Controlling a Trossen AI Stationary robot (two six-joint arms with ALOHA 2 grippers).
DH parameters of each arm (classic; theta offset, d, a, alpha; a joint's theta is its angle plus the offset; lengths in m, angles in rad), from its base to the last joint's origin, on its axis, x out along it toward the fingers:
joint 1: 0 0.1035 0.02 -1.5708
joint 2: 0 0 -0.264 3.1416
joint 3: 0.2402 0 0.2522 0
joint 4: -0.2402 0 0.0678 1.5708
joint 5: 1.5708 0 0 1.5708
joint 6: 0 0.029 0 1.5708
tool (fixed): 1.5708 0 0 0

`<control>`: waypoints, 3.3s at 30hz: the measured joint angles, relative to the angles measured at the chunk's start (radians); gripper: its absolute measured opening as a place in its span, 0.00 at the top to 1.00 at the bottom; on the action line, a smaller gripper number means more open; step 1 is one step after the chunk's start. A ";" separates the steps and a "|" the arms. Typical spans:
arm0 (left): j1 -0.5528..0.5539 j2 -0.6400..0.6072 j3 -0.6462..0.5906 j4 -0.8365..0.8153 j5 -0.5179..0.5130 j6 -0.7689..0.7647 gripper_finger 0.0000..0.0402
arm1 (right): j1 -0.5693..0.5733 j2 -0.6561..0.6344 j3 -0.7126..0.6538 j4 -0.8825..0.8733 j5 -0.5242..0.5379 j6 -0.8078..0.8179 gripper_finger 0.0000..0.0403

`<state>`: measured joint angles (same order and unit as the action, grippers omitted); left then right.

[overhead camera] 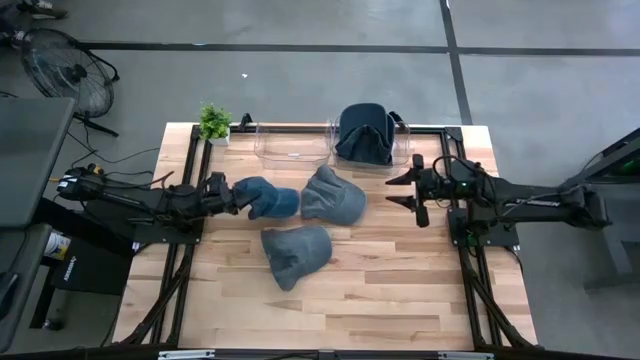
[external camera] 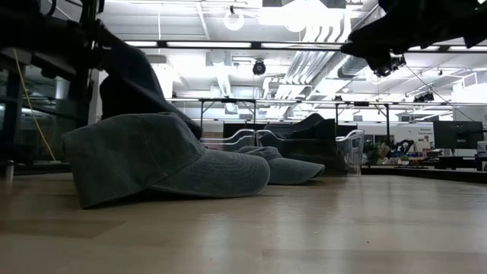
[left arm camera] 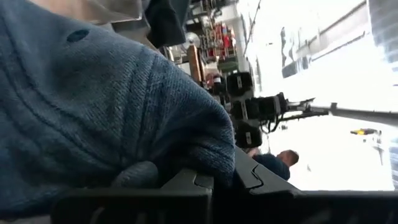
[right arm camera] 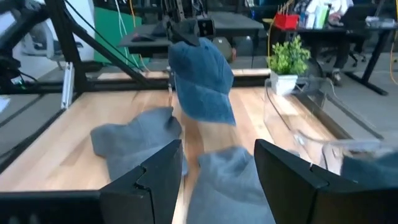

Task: Pick & Place hat
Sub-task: Put the blue cap into the right transparent bin

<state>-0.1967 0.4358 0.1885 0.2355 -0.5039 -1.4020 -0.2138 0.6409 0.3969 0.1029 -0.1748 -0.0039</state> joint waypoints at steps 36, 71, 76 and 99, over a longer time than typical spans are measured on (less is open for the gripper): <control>0.000 0.036 0.221 0.005 0.025 0.220 1.00 | 0.151 0.759 0.261 0.553 0.246 -0.872 0.52; 0.000 0.306 0.489 0.009 0.110 0.303 1.00 | 0.155 1.057 0.611 0.552 0.237 -1.015 0.52; 0.000 0.323 0.493 0.008 0.109 0.302 1.00 | 0.173 1.053 0.610 0.552 0.302 -0.967 0.52; 0.000 0.322 0.494 -0.008 0.043 0.345 0.82 | 0.210 1.022 0.610 0.527 0.443 -0.858 0.96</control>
<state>-0.1967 0.7582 0.6823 0.2279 -0.4611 -1.0570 -0.0036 1.6630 1.0067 0.6301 0.2683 -0.8620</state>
